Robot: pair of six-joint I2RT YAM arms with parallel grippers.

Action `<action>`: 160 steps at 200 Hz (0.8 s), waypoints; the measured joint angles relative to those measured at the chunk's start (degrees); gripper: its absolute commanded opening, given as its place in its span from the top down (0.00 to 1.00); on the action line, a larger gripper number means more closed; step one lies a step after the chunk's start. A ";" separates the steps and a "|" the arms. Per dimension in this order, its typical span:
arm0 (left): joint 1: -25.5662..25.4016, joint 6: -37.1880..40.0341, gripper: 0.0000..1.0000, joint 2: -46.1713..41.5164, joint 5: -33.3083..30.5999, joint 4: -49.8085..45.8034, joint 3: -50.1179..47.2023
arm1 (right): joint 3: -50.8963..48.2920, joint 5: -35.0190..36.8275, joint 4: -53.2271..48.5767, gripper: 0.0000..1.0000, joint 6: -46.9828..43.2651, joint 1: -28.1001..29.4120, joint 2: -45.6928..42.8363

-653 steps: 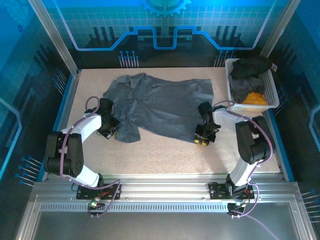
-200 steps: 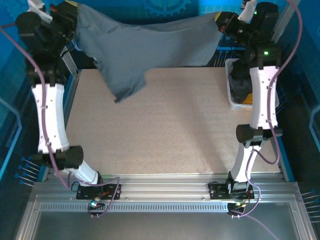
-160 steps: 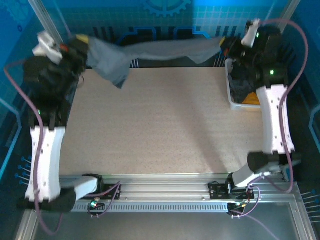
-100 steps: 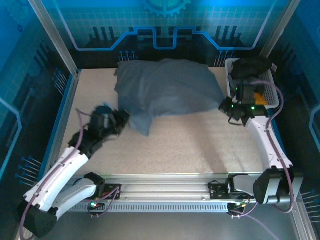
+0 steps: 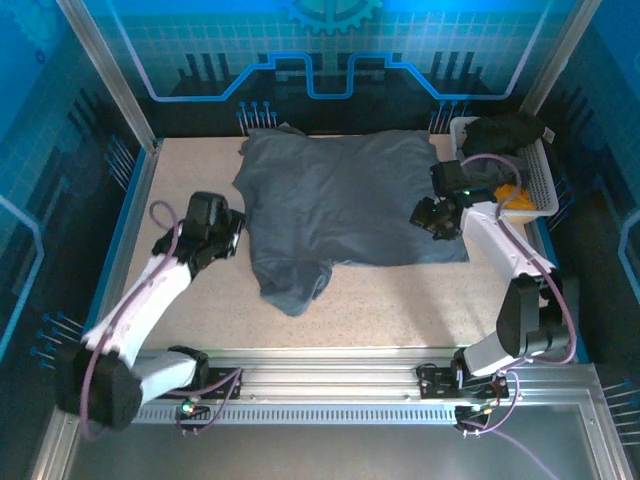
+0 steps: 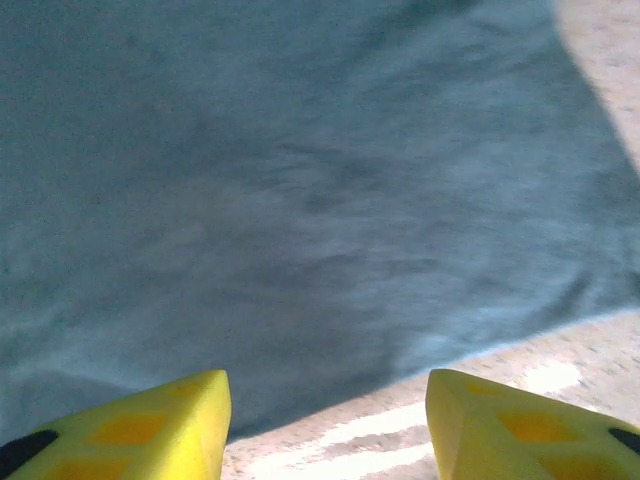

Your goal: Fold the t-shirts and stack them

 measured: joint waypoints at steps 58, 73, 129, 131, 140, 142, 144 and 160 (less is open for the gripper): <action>1.84 4.26 0.73 32.22 8.94 5.16 17.44 | 6.99 -4.22 -0.55 0.50 -6.08 0.68 16.90; 2.40 4.28 0.70 34.12 9.09 4.13 17.62 | 9.05 -4.63 -1.57 0.50 -7.10 0.68 19.26; 5.90 7.39 0.66 25.33 6.03 0.02 12.31 | 11.80 -4.81 -3.54 0.50 -8.35 1.36 20.87; 6.14 7.48 0.66 25.14 6.08 0.07 12.04 | 11.80 -4.81 -3.61 0.50 -8.44 1.44 20.87; 7.56 7.85 0.67 24.37 6.58 0.66 10.45 | 11.76 -4.85 -3.78 0.50 -8.63 1.60 20.87; 7.76 7.91 0.67 24.37 6.69 0.72 10.25 | 11.76 -4.85 -3.80 0.50 -8.66 1.66 20.87; 8.07 8.17 0.67 24.44 6.84 1.07 10.03 | 11.76 -4.85 -3.85 0.50 -8.68 1.70 20.90; 9.88 9.84 0.66 26.75 8.00 2.89 9.51 | 11.76 -4.87 -4.09 0.50 -9.25 1.79 21.14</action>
